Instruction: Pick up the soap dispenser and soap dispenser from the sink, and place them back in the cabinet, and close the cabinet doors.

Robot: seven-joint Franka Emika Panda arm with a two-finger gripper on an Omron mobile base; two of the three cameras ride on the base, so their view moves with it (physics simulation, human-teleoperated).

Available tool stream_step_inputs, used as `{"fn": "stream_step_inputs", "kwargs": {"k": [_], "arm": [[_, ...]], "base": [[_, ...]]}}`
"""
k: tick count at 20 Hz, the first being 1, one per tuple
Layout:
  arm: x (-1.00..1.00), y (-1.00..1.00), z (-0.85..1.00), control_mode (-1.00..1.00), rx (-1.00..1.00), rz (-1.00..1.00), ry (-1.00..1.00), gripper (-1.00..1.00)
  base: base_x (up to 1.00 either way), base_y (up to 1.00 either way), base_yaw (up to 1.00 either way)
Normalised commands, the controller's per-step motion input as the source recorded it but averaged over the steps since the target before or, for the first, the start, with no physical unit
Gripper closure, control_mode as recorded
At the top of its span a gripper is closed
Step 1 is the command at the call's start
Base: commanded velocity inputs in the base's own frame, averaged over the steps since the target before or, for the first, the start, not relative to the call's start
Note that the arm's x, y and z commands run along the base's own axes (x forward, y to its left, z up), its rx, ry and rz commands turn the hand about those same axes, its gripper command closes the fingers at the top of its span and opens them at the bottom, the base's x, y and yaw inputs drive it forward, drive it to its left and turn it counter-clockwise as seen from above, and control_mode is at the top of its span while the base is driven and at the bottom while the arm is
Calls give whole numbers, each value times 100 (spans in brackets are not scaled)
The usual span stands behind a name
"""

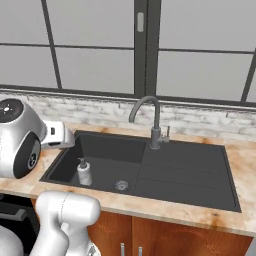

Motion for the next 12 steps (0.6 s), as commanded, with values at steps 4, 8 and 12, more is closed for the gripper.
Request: {"fn": "stream_step_inputs", "kwargs": {"k": [4, 8, 12], "arm": [[18, 4, -22, -100, 0, 0, 0, -100], [18, 2, -25, -100, 0, 0, 0, -100], [16, 4, -28, -100, 0, 0, 0, -100]], "base": [[0, 0, 0], [0, 0, 0], [0, 0, 0]]}}
